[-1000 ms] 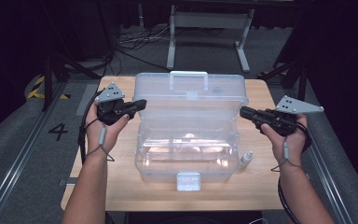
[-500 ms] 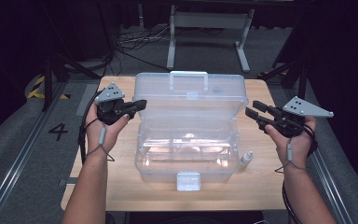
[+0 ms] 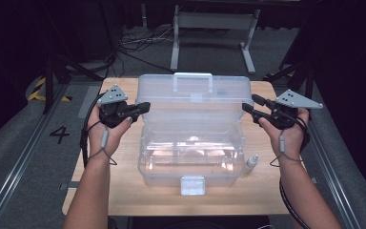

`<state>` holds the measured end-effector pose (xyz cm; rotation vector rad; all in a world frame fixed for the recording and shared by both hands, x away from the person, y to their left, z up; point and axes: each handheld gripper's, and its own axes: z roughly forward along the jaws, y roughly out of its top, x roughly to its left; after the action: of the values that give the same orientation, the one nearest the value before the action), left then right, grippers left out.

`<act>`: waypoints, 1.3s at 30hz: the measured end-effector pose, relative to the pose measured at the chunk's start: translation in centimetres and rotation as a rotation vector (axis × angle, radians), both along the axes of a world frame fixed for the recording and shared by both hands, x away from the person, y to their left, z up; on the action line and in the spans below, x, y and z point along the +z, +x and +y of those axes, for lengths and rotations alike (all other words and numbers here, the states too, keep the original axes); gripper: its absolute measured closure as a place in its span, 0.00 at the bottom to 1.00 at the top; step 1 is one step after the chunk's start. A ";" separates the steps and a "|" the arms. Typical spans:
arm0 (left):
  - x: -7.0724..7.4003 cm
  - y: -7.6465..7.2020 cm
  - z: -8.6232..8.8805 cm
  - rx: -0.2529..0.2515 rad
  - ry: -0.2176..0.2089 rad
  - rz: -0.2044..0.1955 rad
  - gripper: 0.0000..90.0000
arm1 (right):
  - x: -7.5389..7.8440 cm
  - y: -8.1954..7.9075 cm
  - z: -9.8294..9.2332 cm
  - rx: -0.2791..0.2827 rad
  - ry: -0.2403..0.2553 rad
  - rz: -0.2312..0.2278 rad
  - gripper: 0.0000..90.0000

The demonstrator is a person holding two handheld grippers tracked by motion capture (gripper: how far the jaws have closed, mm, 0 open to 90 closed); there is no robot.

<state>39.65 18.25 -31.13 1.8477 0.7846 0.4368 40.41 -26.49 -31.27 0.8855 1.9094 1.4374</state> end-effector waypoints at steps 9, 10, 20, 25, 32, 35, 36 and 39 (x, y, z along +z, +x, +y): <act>-0.1 0.1 -0.4 -0.014 0.002 0.005 0.98 | -0.1 0.9 0.8 -0.021 0.019 -0.013 0.56; -0.2 0.1 -0.4 -0.015 0.002 0.005 0.98 | -0.1 1.0 1.0 -0.025 0.019 -0.013 0.56; -0.2 0.1 -0.1 -0.010 0.001 0.005 0.98 | -0.1 0.9 1.1 -0.067 0.001 -0.054 0.66; -0.2 0.1 -0.1 -0.006 0.000 0.003 0.98 | 0.0 0.8 1.1 -0.072 0.004 -0.051 0.67; -0.2 0.0 0.0 -0.006 -0.001 0.008 0.97 | 0.1 0.6 1.2 -0.089 0.002 -0.047 0.70; -0.2 -0.1 0.0 -0.004 -0.003 0.008 0.97 | 0.2 0.5 1.1 -0.098 -0.007 -0.047 0.75; -0.2 -0.2 0.1 -0.005 0.000 0.007 0.97 | 0.2 0.5 1.1 -0.101 -0.010 -0.048 0.76; -0.2 -0.3 0.3 -0.001 0.002 0.009 0.97 | 0.2 0.5 1.1 -0.104 -0.011 -0.045 0.77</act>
<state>39.32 18.51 -31.37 1.8529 0.7902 0.4291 40.96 -25.37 -31.05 0.9260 1.8096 1.3726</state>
